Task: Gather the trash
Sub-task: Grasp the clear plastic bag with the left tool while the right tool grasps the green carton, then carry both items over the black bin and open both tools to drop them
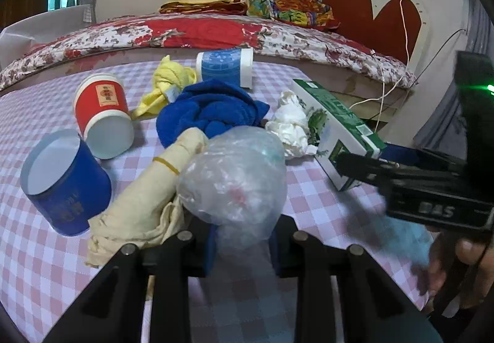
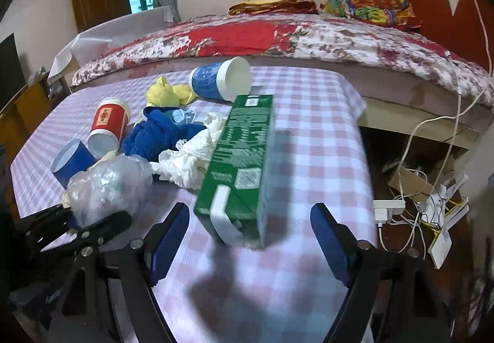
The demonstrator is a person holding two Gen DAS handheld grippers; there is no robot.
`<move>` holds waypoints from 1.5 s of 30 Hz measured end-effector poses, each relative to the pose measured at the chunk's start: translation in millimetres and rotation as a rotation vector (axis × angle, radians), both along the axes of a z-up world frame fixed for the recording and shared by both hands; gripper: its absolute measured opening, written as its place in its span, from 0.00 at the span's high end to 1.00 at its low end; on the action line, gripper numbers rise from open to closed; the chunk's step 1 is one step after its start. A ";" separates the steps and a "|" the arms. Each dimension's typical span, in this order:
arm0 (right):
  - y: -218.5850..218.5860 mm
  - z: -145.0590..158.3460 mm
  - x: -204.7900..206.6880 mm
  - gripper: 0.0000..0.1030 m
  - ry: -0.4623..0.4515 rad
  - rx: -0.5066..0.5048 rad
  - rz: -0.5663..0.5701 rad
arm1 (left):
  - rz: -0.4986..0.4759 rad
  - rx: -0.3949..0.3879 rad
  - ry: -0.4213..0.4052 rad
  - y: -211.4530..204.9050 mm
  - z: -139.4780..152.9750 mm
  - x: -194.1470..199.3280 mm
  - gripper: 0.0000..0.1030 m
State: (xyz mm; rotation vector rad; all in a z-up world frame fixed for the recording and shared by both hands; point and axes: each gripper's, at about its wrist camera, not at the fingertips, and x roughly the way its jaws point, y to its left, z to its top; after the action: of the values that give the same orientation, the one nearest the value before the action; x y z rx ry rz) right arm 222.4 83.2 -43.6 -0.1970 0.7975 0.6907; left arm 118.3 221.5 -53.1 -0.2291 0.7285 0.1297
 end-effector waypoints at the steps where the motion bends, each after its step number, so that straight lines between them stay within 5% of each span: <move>1: 2.9 -1.0 1.9 0.33 0.003 -0.005 0.002 | 0.000 0.000 0.000 0.0 0.5 0.0 0.72; 3: 5.6 -2.5 5.2 0.55 0.018 -0.013 -0.005 | -0.003 0.001 -0.005 0.2 1.6 -0.9 0.73; 5: 2.2 -0.4 3.3 0.60 0.007 -0.011 -0.019 | -0.005 0.004 -0.014 -1.7 5.1 -1.4 0.73; 22: -93.2 37.4 -62.1 0.61 -0.157 0.004 -0.136 | -0.082 0.012 -0.083 -46.5 33.9 -27.0 0.74; 45: -267.4 22.5 -96.3 0.62 -0.114 0.015 -0.445 | -0.372 0.025 -0.072 -175.7 39.2 -10.6 0.74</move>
State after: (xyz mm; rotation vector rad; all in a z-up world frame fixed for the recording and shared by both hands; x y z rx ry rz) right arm 126.1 -184.2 -21.1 -0.0408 0.6953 0.2624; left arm 107.7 45.8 -13.9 -0.0710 0.6858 -0.2221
